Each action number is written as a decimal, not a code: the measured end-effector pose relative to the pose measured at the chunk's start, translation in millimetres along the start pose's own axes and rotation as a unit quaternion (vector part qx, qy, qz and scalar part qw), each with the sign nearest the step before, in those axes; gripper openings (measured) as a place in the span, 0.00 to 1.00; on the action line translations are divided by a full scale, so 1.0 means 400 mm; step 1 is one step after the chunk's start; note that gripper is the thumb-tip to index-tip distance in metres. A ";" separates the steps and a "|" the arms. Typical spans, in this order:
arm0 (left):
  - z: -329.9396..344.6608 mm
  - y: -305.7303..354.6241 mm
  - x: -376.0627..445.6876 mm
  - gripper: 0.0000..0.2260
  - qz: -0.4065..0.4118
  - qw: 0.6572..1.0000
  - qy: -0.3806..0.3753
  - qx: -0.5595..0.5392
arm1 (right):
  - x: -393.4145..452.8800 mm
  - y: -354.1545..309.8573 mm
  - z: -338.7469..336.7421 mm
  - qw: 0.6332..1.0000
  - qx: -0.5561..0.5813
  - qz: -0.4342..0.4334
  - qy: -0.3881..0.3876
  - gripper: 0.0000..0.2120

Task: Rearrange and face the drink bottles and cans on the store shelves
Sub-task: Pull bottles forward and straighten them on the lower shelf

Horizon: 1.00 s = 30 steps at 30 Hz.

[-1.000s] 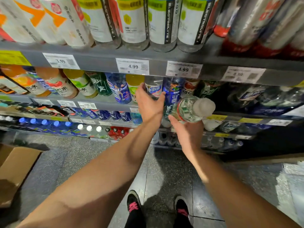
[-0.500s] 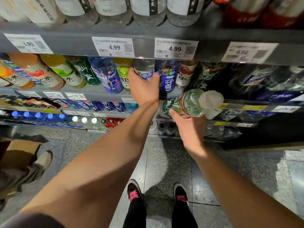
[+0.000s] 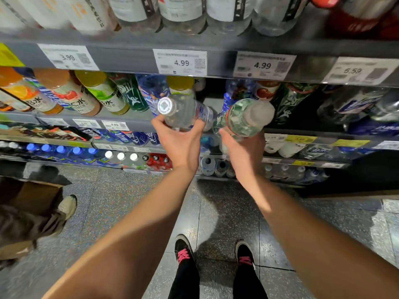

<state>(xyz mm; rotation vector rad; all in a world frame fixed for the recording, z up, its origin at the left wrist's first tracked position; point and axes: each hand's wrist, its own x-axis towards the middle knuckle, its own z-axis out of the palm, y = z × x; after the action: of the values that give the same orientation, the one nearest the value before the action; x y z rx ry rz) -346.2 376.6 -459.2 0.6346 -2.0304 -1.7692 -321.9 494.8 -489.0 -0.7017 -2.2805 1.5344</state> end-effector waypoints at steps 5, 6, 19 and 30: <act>-0.097 -0.017 0.031 0.24 0.012 0.999 -0.029 -0.010 | 0.032 -0.009 0.090 1.000 -0.012 -0.014 -0.010 0.35; -0.111 -0.021 0.038 0.25 0.011 0.999 -0.032 -0.017 | 0.037 -0.018 0.105 1.000 -0.012 -0.022 -0.012 0.34; -0.184 -0.066 0.107 0.25 0.051 0.994 -0.091 0.005 | 0.103 -0.124 0.210 0.981 -0.179 -0.080 0.001 0.26; -0.131 -0.008 0.057 0.26 0.031 0.991 -0.089 0.097 | -0.072 -0.076 0.086 0.994 -0.006 -0.039 -0.105 0.22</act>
<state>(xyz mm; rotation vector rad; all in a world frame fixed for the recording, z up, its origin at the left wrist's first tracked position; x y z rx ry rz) -335.8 320.3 -455.4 0.4768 -2.3363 -1.6585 -322.0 442.7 -473.5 -0.4678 -2.4379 1.6266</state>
